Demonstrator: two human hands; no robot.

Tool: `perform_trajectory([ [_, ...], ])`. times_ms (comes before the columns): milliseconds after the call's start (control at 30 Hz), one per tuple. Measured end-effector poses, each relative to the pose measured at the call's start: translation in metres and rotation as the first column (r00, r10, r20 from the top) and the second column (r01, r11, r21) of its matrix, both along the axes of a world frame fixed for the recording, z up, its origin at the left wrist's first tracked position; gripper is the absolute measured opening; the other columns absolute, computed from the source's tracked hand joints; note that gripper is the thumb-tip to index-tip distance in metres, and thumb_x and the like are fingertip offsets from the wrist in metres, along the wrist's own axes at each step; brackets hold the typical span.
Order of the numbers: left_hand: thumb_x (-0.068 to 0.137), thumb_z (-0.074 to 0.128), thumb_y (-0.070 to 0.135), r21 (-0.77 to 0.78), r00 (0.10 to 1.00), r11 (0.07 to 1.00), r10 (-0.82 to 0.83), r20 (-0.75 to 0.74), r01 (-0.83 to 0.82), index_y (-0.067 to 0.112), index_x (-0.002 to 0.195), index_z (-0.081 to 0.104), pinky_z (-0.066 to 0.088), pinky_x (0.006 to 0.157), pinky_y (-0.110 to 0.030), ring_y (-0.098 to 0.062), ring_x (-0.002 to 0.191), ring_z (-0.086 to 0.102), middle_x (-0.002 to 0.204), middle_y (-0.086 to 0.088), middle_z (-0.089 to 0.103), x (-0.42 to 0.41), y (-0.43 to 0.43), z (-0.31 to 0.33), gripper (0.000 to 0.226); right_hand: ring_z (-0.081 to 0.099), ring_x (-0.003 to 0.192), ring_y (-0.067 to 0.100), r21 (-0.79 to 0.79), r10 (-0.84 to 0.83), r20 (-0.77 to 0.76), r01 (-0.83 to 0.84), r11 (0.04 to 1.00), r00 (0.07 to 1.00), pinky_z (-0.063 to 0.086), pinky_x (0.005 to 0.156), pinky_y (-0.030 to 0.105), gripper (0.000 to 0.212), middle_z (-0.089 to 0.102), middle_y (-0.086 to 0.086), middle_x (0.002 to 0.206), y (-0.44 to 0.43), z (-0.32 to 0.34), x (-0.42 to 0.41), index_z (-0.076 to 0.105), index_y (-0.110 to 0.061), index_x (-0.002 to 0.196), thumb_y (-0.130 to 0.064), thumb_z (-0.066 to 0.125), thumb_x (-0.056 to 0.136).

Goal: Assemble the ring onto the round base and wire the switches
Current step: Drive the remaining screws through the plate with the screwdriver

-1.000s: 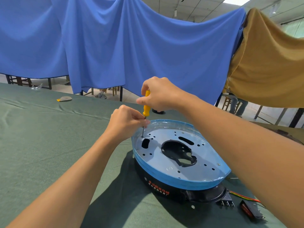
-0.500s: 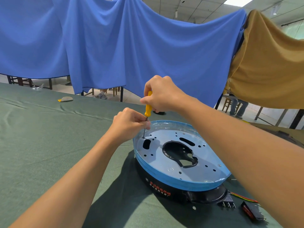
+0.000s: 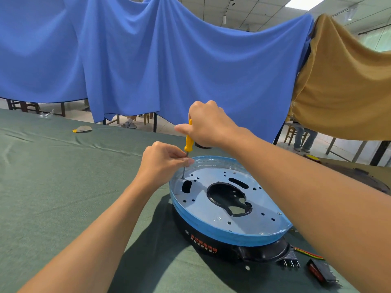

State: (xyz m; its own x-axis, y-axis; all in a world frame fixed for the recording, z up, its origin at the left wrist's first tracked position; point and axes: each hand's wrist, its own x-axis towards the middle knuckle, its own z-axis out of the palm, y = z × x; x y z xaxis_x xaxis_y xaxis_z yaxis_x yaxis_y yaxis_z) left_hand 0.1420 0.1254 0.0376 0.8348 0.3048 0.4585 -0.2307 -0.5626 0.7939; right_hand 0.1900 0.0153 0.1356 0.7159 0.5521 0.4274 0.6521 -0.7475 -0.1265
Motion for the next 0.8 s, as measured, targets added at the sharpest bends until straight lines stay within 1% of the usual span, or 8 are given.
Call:
perform_trajectory([
  [167,0.082,0.078,0.023,0.012,0.998,0.999,-0.031,-0.051,0.032,0.028,0.074,0.079,0.047,0.066,-0.032,-0.009,0.069,0.065,0.073,0.004,0.075,0.0023,0.0044,-0.0001,0.009,0.058,0.092,0.033,-0.01,0.118,-0.006,-0.118,0.993,0.993,0.05,0.069,0.038,0.02,0.059,0.011,0.099,0.0,0.0024,0.0001,0.061,-0.01,0.097,-0.028,0.064,0.088],
  [267,0.084,0.076,0.025,0.055,0.998,0.998,-0.041,-0.057,0.044,0.025,0.075,0.079,0.049,0.069,-0.036,-0.027,0.073,0.063,0.075,-0.007,0.075,0.0025,0.0031,-0.0017,0.009,0.052,0.085,0.031,0.015,0.057,0.019,-0.057,0.998,0.998,0.039,0.059,0.033,0.033,0.049,0.007,0.08,-0.0013,0.001,-0.0005,0.049,-0.015,0.072,-0.038,0.066,0.088],
  [333,0.079,0.08,0.025,0.033,1.0,0.999,-0.017,-0.026,0.018,0.023,0.072,0.079,0.05,0.067,-0.029,-0.021,0.074,0.066,0.069,0.001,0.074,0.0019,0.0023,-0.003,0.007,0.046,0.078,0.031,0.017,0.01,0.032,-0.011,1.0,0.999,0.032,0.056,0.032,0.046,0.039,0.003,0.071,-0.0018,-0.0023,0.0003,0.037,-0.018,0.064,-0.047,0.061,0.09],
  [400,0.078,0.081,0.024,0.027,1.0,1.0,-0.012,-0.027,0.013,0.022,0.071,0.078,0.051,0.071,-0.03,-0.019,0.077,0.069,0.068,0.003,0.074,0.002,0.0024,-0.0028,0.008,0.045,0.076,0.031,-0.003,0.032,0.05,-0.031,1.0,0.998,0.033,0.054,0.033,0.046,0.043,0.004,0.07,-0.0026,-0.0027,-0.0012,0.042,-0.016,0.064,-0.05,0.056,0.092],
  [500,0.084,0.075,0.025,0.069,0.997,0.997,-0.028,-0.075,0.033,0.021,0.075,0.08,0.05,0.077,-0.038,-0.024,0.08,0.066,0.075,-0.004,0.075,0.0027,0.0034,-0.0013,0.011,0.055,0.095,0.03,-0.037,0.144,0.05,-0.142,0.989,0.988,0.05,0.076,0.042,0.026,0.058,0.005,0.091,-0.0016,0.0024,-0.0026,0.063,-0.009,0.099,-0.033,0.06,0.091],
  [567,0.087,0.072,0.027,0.093,0.993,0.994,-0.038,-0.107,0.048,0.024,0.075,0.079,0.048,0.077,-0.041,-0.033,0.082,0.063,0.08,-0.009,0.075,0.0028,0.0031,-0.0004,0.015,0.056,0.099,0.033,-0.044,0.144,0.072,-0.141,0.989,0.987,0.052,0.075,0.043,0.018,0.058,0.008,0.097,-0.0005,0.0047,-0.0022,0.064,-0.007,0.102,-0.02,0.061,0.09],
  [733,0.078,0.08,0.03,0.049,0.998,0.999,0.025,-0.059,-0.022,0.023,0.073,0.08,0.051,0.078,-0.04,-0.021,0.082,0.068,0.071,0.004,0.074,0.0,0.0013,0.0019,0.009,0.047,0.074,0.028,-0.022,0.044,0.032,-0.044,0.999,0.999,0.039,0.062,0.034,0.028,0.035,0.003,0.076,0.0023,0.0019,-0.0029,0.053,-0.01,0.088,-0.036,0.062,0.092],
  [800,0.076,0.082,0.03,0.034,0.998,0.999,0.026,-0.066,-0.024,0.022,0.074,0.08,0.053,0.076,-0.037,-0.017,0.08,0.068,0.069,0.006,0.073,-0.0002,0.0022,0.0028,0.009,0.047,0.065,0.023,-0.066,0.03,0.013,-0.029,0.997,0.999,0.039,0.056,0.032,0.032,0.039,0.003,0.076,0.0019,0.0057,-0.0035,0.049,-0.012,0.079,-0.039,0.061,0.092],
])
